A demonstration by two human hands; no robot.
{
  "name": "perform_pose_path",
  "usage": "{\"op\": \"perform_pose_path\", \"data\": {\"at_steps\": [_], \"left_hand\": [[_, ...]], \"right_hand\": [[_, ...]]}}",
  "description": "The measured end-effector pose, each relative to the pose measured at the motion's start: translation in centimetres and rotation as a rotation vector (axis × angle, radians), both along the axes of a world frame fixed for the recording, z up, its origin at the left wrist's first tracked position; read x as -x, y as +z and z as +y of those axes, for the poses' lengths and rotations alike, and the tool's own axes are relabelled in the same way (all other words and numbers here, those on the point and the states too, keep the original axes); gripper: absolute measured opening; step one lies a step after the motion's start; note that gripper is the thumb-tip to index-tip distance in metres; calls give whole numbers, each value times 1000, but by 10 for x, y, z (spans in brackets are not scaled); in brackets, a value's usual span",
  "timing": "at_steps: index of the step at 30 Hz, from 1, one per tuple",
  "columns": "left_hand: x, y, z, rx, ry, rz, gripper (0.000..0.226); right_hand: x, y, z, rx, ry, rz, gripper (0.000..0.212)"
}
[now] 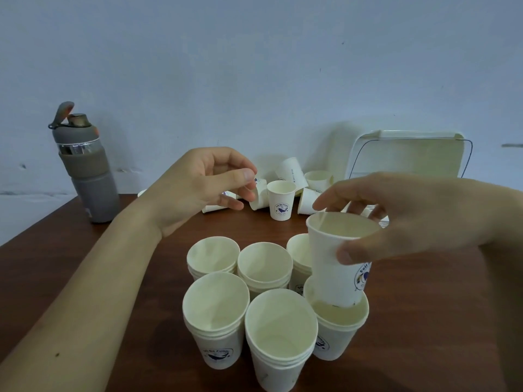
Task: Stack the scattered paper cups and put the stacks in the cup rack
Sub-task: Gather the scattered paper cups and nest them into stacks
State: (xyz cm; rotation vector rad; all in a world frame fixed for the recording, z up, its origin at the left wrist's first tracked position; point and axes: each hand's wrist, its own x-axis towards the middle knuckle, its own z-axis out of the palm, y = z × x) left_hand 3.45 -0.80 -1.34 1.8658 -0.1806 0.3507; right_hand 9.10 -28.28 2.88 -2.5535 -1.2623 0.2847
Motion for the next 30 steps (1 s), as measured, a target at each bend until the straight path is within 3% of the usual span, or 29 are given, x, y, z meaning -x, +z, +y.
{"op": "perform_pose_path", "data": {"at_steps": [3,6,13,16,23,26,30], "left_hand": [[-1,-1,-1,-9,7,3,11],[-1,-1,-2,-17,14,2,11],[-1,-2,0,-17,26,2,13],[-2,-3,2,-18,34,9,12],[-12,-12,11,-96,136,9,7],[-23,-24,23,-220,293,4,4],[-39,-56,56,-603,683,31,11]], "right_hand": [[0,-4,5,20,10,11,55],[-3,-8,7,29,21,17,65],[-2,-10,7,26,22,40,64],[-3,-11,7,17,24,14,76],[-10,-17,20,-114,-34,-85,31],[-27,-35,35,-215,-22,-160,33],[-49,-58,41,-225,35,-260,27]]}}
